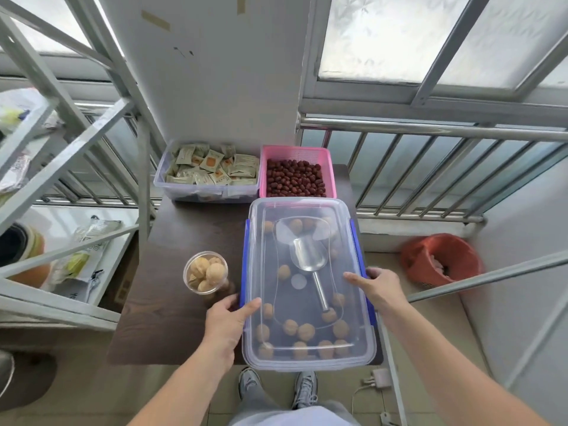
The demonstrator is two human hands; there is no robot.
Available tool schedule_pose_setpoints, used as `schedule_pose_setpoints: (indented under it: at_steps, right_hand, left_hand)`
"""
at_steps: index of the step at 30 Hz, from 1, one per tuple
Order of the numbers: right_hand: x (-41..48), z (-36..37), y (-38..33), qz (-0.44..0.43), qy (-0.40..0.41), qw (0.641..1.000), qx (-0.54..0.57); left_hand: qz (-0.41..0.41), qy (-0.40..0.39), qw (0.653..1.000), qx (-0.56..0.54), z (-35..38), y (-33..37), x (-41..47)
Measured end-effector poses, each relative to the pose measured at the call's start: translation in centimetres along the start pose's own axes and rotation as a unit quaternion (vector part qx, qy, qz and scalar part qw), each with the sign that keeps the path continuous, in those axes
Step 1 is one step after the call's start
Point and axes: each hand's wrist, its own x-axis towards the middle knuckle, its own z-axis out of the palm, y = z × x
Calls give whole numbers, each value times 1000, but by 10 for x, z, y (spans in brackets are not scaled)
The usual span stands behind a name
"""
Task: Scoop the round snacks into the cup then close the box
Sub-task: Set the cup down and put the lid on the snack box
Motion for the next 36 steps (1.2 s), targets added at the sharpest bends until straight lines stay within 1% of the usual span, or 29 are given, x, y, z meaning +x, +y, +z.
schedule_pose_setpoints:
  at_steps: [2, 5, 8, 14, 18, 25, 27, 36]
  right_hand:
    - [-4, 0, -3, -16, -8, 1000, -7]
    - [-13, 6, 0, -41, -14, 999, -8]
    - [-19, 13, 4, -74, -3, 997, -33]
    - [-22, 20, 5, -69, 22, 993, -92]
    - [-24, 24, 3, -75, 49, 990, -109]
    - [-28, 22, 0, -79, 47, 992, -90]
    - [-26, 23, 2, -80, 46, 991, -94]
    - [-23, 21, 1, -89, 49, 990, -96]
  left_hand:
    - [44, 11, 998, 30, 6, -2, -6]
    - [102, 1, 993, 63, 15, -9, -12]
    - [128, 5, 987, 97, 18, -12, -10]
    - [140, 26, 978, 150, 18, -17, -4]
    - [134, 28, 978, 156, 19, -17, -2]
    - [131, 25, 974, 183, 20, -13, 0]
    - [125, 13, 975, 183, 22, -8, 0]
    - [121, 14, 975, 187, 24, -3, 4]
